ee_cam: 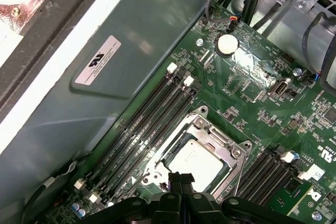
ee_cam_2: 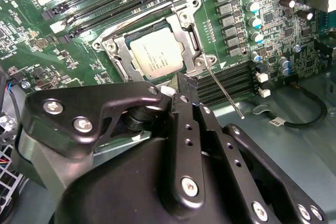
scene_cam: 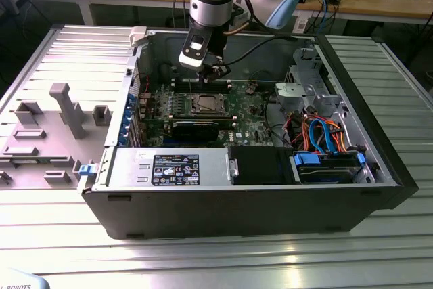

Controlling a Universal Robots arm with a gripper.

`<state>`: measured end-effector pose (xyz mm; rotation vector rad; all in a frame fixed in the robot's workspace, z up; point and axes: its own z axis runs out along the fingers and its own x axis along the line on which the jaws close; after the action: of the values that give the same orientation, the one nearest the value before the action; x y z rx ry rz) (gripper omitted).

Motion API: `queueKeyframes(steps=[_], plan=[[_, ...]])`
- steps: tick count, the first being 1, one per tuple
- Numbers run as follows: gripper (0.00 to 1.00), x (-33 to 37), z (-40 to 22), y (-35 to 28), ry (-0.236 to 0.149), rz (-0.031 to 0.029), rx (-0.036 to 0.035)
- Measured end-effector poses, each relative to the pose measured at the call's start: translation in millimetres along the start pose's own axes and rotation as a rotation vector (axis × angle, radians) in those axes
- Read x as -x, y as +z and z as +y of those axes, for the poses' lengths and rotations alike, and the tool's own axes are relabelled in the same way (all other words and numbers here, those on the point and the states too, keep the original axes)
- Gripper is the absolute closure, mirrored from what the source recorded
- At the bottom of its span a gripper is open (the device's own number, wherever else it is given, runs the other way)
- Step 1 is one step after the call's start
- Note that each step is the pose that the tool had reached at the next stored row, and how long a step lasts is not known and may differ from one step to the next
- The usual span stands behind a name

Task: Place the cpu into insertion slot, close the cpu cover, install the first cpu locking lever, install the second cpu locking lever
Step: 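Install the first cpu locking lever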

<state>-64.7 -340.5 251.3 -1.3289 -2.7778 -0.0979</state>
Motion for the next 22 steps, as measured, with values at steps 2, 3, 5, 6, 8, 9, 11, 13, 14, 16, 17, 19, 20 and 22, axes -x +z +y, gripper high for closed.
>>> queueKeyframes(steps=[2,3,5,6,8,9,11,13,14,16,17,19,20,22], plan=[[0.89,0.0,0.0,0.0,0.0,0.0,0.0],[0.89,0.0,0.0,0.0,0.0,0.0001,0.0001],[0.89,0.0,0.0,0.0,-0.001,0.0001,0.0],[0.89,0.0,0.0,0.0,-0.003,0.0001,-0.0002],[0.89,0.0,0.0,0.0,-0.01,0.0004,-0.0008],[0.89,0.0,0.0,0.0,-0.015,0.0005,-0.0012],[0.89,0.0,0.0,0.0,-0.027,0.0009,-0.0022],[0.89,0.0,0.0,0.0,-0.042,0.0014,-0.0035],[0.89,0.0,0.0,0.0,-0.052,0.0016,-0.0043],[0.89,0.0,0.0,0.0,-0.058,0.0016,-0.0045],[0.89,0.0,0.1,0.0,-0.06,0.0009,-0.0036],[0.89,0.0,0.1,0.1,-0.061,0.0003,-0.0028],[0.89,0.0,0.0,0.0,-0.062,0.0003,-0.003],[0.89,0.0,0.0,0.0,-0.062,0.0002,-0.003]])
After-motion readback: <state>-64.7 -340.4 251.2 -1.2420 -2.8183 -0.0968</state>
